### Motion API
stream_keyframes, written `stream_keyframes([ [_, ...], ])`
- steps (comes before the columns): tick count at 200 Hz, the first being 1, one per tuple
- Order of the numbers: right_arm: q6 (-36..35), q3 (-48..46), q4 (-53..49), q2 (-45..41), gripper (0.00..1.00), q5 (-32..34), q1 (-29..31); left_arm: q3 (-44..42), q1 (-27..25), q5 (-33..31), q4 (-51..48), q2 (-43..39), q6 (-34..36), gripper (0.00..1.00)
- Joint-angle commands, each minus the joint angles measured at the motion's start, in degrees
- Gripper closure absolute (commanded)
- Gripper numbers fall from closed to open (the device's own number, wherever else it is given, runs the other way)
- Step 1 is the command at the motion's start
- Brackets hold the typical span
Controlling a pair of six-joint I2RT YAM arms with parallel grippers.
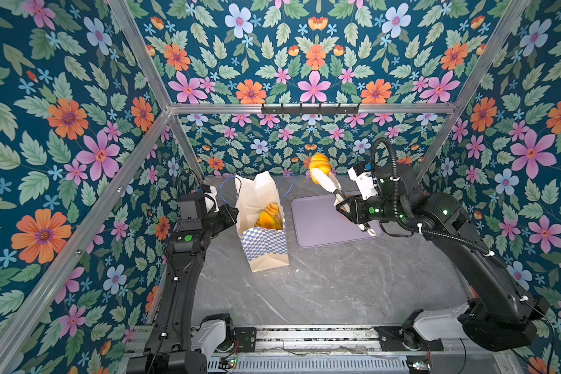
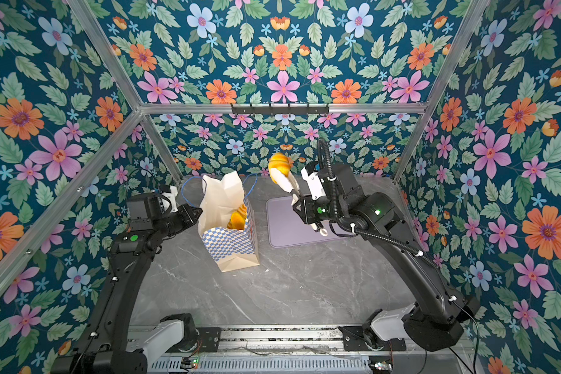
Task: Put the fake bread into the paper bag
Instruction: 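Swing the held roll with the right gripper over the bag opening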
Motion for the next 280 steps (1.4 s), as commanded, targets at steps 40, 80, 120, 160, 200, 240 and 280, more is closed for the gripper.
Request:
stream_keyframes([
  [40,-3.90,4.53,1.59,4.07,0.65,2.72,5.55,0.03,0.04,-0.37,-0.37,-0.49,0.51,0.84],
  [80,-5.62,7.76,0.57,7.58,0.66,4.59,9.23,0.03,0.04,-0.37,-0.46,-0.48,0.60,0.84],
  [120,-6.94,11.89,-0.93,11.58,0.66,5.91,12.32,-0.20,0.04,-0.46,-0.55,-0.75,0.61,0.84],
  [160,-7.54,15.44,-2.24,15.46,0.66,6.35,13.99,-0.14,0.04,-0.64,-0.74,-0.95,0.68,0.84],
  [200,-7.81,17.83,-3.30,19.72,0.66,6.35,14.77,-0.27,0.04,-0.86,-0.82,-0.96,0.71,0.84],
  [240,-7.80,18.11,-3.94,21.62,0.67,6.44,15.11,-0.45,0.04,-0.89,-0.90,-1.03,0.77,0.85],
  [280,-7.65,18.14,-4.55,22.82,0.67,6.44,15.20,-0.61,0.04,-0.84,-0.90,-1.08,0.86,0.89],
])
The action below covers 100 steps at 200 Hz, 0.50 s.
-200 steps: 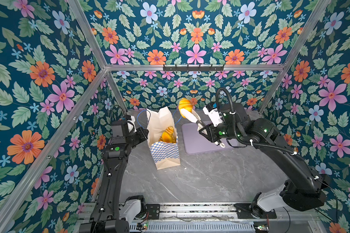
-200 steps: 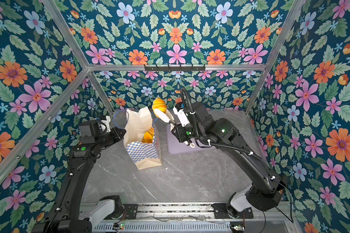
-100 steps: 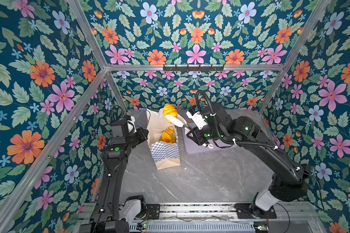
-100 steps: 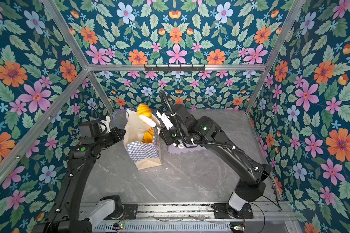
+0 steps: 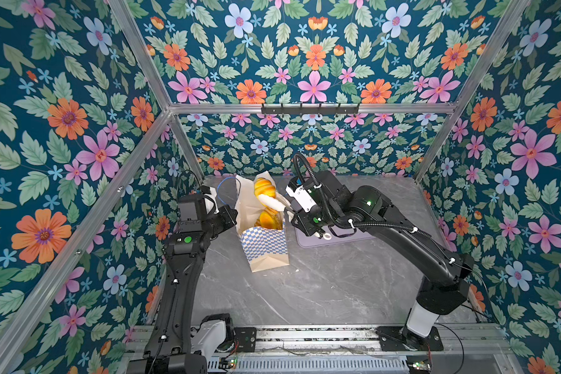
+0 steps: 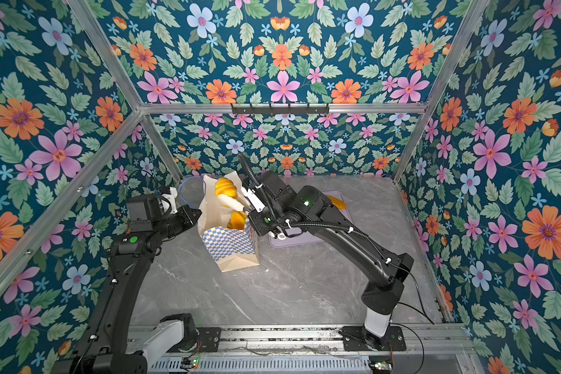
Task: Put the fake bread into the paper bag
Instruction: 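Swing the held roll with the right gripper over the bag opening, then lower the roll into the bag and open the tongs to release it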
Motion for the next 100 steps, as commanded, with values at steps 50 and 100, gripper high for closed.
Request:
stream_keyframes([
  [50,-0.61,0.46,0.36,1.55,0.67,0.78,0.46,-0.34,0.05,-0.46,-0.09,-0.16,0.66,0.90],
  [100,-0.74,0.62,-0.37,2.70,0.65,1.52,0.72,-0.68,0.05,-0.46,0.06,-0.55,0.64,0.90],
])
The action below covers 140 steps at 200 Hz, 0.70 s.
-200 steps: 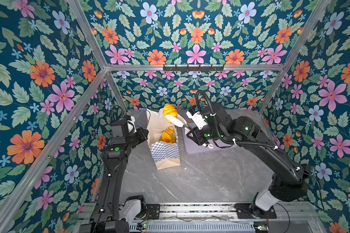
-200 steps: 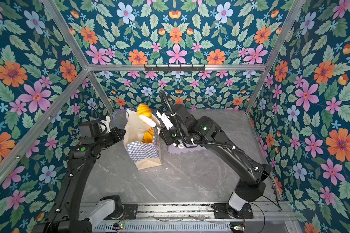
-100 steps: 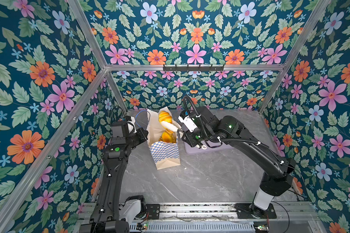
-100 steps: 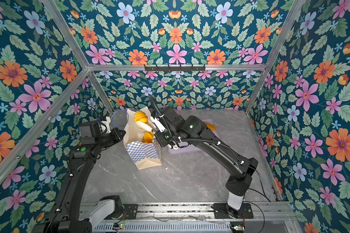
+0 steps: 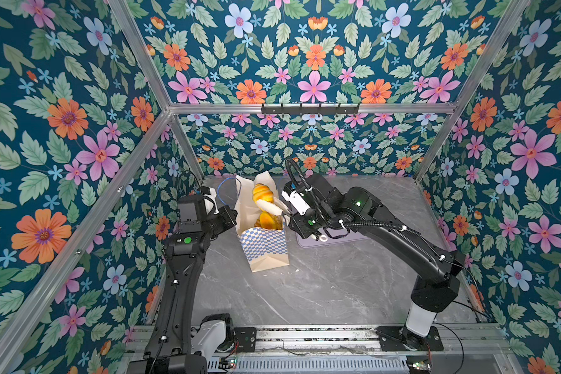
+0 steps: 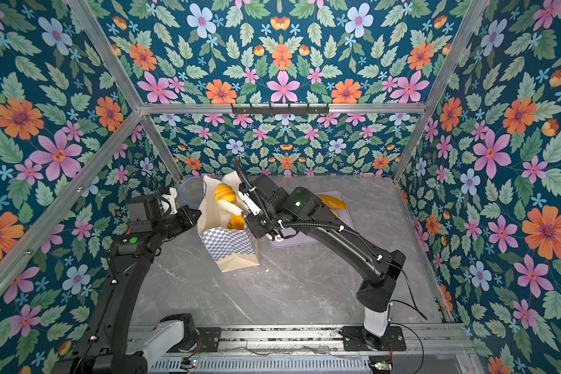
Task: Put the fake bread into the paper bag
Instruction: 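Lower the roll into the bag and open the tongs to release it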
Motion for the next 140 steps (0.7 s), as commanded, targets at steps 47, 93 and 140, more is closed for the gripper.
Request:
stream_keyframes([
  [47,-0.78,0.06,-0.14,0.69,0.63,2.05,0.24,-0.10,0.04,-0.35,0.04,-0.07,0.64,0.90],
  [93,-0.94,0.28,-0.45,1.26,0.56,2.58,0.28,-0.32,0.07,-0.49,-0.06,-0.26,0.49,0.90],
  [140,-0.96,0.69,-0.23,1.27,0.49,2.76,0.39,-0.15,0.04,-0.55,-0.07,-0.22,0.49,0.90],
])
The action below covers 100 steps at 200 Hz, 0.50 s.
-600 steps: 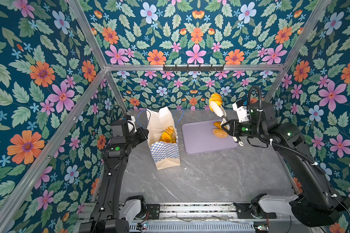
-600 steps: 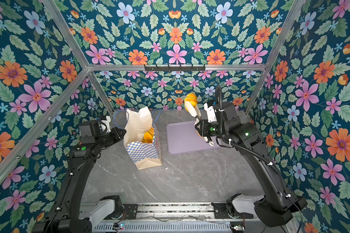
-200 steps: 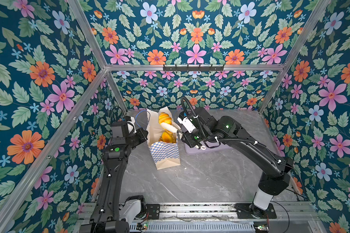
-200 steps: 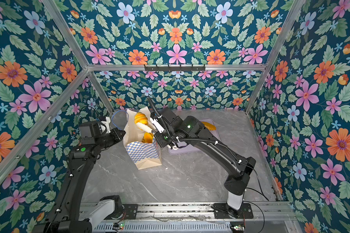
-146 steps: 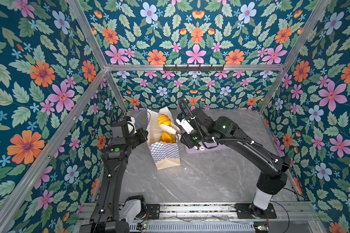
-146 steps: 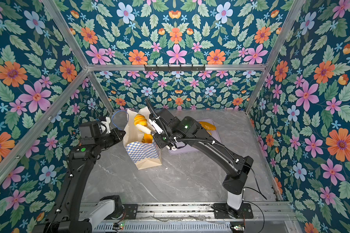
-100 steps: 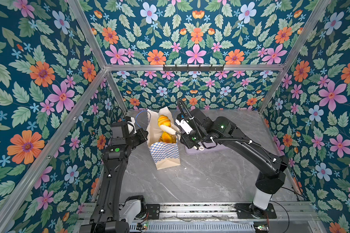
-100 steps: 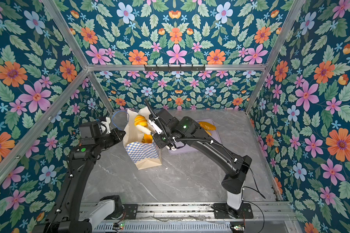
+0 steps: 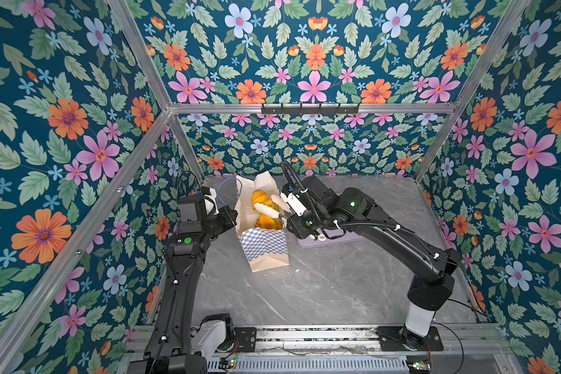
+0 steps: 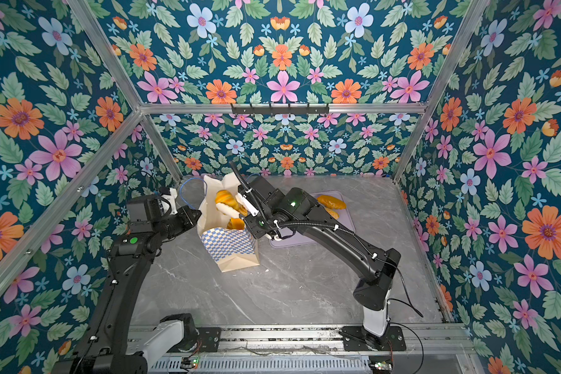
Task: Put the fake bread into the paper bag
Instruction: 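Lower the roll into the bag and open the tongs to release it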
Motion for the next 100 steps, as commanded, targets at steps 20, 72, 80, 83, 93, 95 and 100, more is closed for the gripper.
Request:
stream_keyframes([
  [20,-0.85,0.69,-0.21,0.17,0.48,1.10,0.10,0.05,0.04,-0.60,-0.18,-0.27,0.52,0.90],
  [72,-0.96,1.08,-0.01,0.20,0.49,1.56,0.26,0.11,0.04,-0.68,-0.33,-0.24,0.53,0.90],
  [80,-1.04,1.24,-0.06,0.15,0.49,1.63,0.34,0.14,0.06,-0.68,-0.29,-0.23,0.49,0.90],
  [83,-1.05,1.30,-0.06,0.18,0.49,1.66,0.33,0.14,0.05,-0.68,-0.29,-0.27,0.49,0.90],
  [93,-1.05,1.59,-0.10,0.20,0.49,1.89,0.39,0.16,0.02,-0.68,-0.42,-0.24,0.49,0.90],
  [95,-1.05,1.60,-0.12,0.05,0.49,1.92,0.35,0.21,0.04,-0.68,-0.39,-0.23,0.49,0.90],
  [100,-1.05,1.64,-0.07,-0.02,0.49,2.01,0.39,0.23,0.00,-0.68,-0.36,-0.27,0.49,0.90],
])
